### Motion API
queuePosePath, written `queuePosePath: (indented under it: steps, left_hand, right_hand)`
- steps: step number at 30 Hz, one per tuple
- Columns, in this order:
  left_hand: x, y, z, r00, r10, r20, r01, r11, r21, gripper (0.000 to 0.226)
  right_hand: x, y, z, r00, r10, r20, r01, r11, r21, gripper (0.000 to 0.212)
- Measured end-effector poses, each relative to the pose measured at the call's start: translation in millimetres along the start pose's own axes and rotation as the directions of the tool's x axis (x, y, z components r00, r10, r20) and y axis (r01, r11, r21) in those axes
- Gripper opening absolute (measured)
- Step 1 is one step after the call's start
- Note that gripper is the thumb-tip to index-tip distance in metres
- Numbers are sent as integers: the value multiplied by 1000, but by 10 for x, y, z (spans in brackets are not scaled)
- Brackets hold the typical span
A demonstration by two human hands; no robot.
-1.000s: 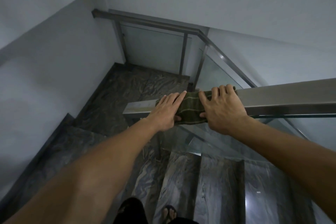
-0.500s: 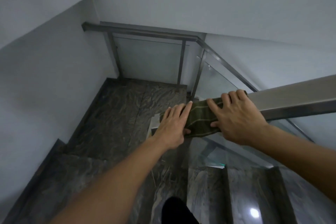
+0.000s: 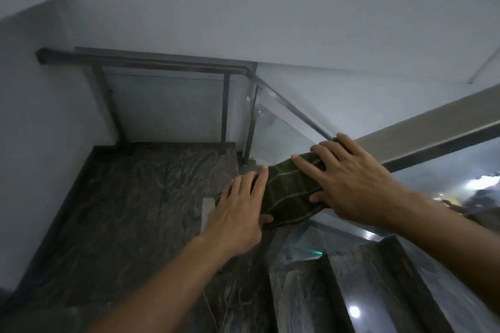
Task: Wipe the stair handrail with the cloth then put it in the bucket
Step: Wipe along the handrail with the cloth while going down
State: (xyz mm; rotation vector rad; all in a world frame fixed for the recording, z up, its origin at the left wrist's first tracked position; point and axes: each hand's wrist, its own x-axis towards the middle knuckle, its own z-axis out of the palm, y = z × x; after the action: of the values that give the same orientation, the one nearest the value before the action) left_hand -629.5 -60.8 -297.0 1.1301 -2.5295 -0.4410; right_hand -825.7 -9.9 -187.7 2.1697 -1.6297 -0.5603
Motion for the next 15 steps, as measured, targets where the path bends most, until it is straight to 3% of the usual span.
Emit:
queuePosePath:
  steps: [6, 15]
  left_hand:
    - [-3, -215, 97, 986, 152, -61, -155, 987, -42, 89]
    - [81, -526, 168, 934, 356, -35, -357, 923, -140, 81]
  right_hand:
    - [-24, -239, 181, 978, 187, -88, -188, 982, -8, 82]
    - [-22, -484, 34, 942, 335, 37, -335, 942, -3, 78]
